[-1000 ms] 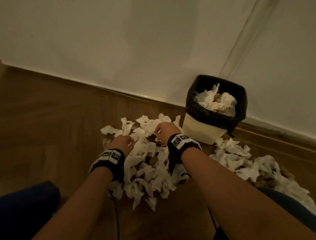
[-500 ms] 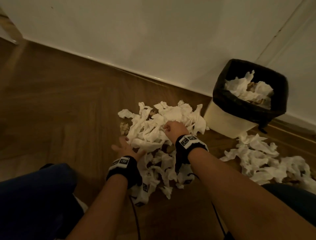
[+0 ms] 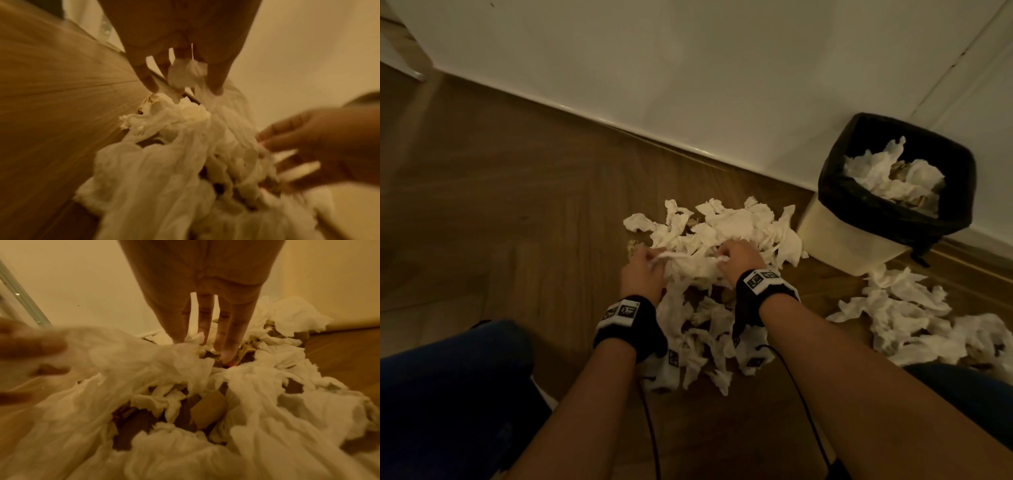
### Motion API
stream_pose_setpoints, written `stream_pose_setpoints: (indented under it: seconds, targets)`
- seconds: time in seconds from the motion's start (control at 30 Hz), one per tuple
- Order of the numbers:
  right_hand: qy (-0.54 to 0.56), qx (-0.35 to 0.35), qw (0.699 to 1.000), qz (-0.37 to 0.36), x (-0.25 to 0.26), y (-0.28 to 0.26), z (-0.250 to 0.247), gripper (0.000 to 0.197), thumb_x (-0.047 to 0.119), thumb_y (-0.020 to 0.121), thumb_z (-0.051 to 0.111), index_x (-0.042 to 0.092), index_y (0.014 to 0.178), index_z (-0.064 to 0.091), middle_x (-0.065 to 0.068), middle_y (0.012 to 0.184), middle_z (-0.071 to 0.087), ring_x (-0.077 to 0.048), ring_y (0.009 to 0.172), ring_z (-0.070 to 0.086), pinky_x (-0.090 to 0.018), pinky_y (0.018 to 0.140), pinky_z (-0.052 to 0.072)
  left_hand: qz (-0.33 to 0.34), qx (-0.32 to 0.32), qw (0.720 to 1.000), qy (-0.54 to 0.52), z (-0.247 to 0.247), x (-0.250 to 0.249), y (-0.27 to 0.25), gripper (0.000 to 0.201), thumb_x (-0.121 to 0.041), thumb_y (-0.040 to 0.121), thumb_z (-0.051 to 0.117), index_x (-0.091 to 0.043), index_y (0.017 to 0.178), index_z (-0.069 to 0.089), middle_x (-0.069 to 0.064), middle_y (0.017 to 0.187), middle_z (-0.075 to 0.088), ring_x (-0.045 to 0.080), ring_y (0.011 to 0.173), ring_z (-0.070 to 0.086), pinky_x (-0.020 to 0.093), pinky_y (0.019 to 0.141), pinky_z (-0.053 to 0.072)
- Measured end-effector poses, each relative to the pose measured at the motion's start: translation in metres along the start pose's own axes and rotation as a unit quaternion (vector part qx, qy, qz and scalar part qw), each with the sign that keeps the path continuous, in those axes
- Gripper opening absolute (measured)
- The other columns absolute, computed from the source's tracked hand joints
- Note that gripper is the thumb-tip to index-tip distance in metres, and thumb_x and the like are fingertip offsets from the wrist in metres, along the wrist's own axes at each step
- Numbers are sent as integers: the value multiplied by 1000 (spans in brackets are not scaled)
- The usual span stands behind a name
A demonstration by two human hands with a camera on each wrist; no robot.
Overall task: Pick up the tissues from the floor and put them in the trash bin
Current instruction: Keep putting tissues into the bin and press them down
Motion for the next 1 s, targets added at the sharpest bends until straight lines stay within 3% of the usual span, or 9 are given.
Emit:
stream_pose_setpoints:
  seconds: [0.07,0.17,0.33,0.5,0.57,0.63,0.73,0.9,1.0]
  targets:
    - [4,33,999,-12,1,-4,8,40,24,89,57,25,128,50,-10,136,40,-32,120,46,-39,102,41,-25,-9,991,-130,-3,-4,1,23,-3,94,38,-22,94,51,3,108,62,19,94,62,34,75,54]
    - [-11,57,998,-25,3,-6,18,40,24,89,57,29,129,50,-11,136,35,-36,120,45,-40,104,39,-16,-22,988,-152,-8,-12,3,48,5,91,27,-32,94,57,0,105,58,13,85,59,32,71,55]
    - [-3,86,996,32,-2,0,9,25,16,93,55,10,113,68,-12,126,59,-28,116,54,-32,103,42,-89,-17,971,-221,-6,-13,14,35,1,85,37,-17,100,62,12,124,56,29,106,55,32,75,46]
    - [114,-15,993,39,-10,-6,-28,16,10,87,62,10,98,74,-7,107,70,-21,102,61,-26,93,46,-98,27,993,-59,-2,-12,17,26,-15,89,55,-18,114,51,9,125,49,22,103,51,30,80,42]
    - [165,-52,984,35,-11,-11,-52,15,7,84,65,10,97,73,-8,102,70,-20,97,62,-26,89,49,-69,64,995,42,3,-17,16,31,-13,95,46,-10,126,47,12,131,47,25,110,51,27,88,41]
    - [202,-89,975,24,-11,-17,-80,20,5,82,67,12,101,70,-6,92,68,-18,90,62,-26,87,50,-42,70,995,60,5,-29,14,33,-14,98,39,-3,128,48,17,131,49,32,117,51,36,101,41]
    - [260,-135,956,7,-11,-33,-124,24,5,81,69,11,104,69,-3,87,65,-18,88,62,-34,89,53,-1,86,996,32,5,-60,8,33,-17,100,34,-7,120,59,19,123,56,35,111,54,45,99,43]
    - [280,-261,924,-16,-25,-68,-207,6,11,80,72,12,85,72,-2,79,66,-9,69,58,-19,66,50,119,7,990,81,2,-134,-4,32,-19,97,42,-37,108,66,5,112,30,28,107,36,32,94,33]
    - [330,-334,883,20,-52,-86,-252,11,8,81,70,17,74,69,-7,75,67,-16,61,59,-27,67,54,204,49,977,46,8,-188,-12,33,-10,95,44,-30,108,68,10,114,48,31,105,50,30,94,41]
Point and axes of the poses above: each hand's wrist, its own y-axis towards the middle knuckle, its own z-axis out of the palm, x = y × z, the point moved 4 cm from there along y, towards the middle knuckle
